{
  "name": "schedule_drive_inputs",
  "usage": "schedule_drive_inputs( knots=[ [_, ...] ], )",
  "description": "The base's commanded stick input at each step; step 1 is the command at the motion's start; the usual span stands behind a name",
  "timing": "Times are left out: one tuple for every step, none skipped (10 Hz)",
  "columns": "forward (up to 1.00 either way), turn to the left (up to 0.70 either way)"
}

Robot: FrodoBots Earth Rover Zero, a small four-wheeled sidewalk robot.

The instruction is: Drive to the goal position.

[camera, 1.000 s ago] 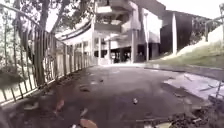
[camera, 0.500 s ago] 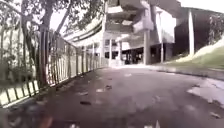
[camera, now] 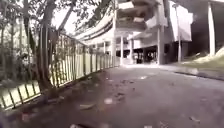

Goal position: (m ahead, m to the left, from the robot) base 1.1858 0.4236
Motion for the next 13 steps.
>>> schedule_drive_inputs(
  knots=[
    [1.0, 0.0],
    [1.0, 0.0],
    [1.0, 0.0],
    [1.0, 0.0],
    [1.0, 0.0],
    [1.0, 0.0],
    [1.0, 0.0],
    [1.0, 0.0],
    [1.0, 0.0],
    [1.0, 0.0],
    [1.0, 0.0],
    [1.0, 0.0],
    [1.0, 0.0]
  ],
)
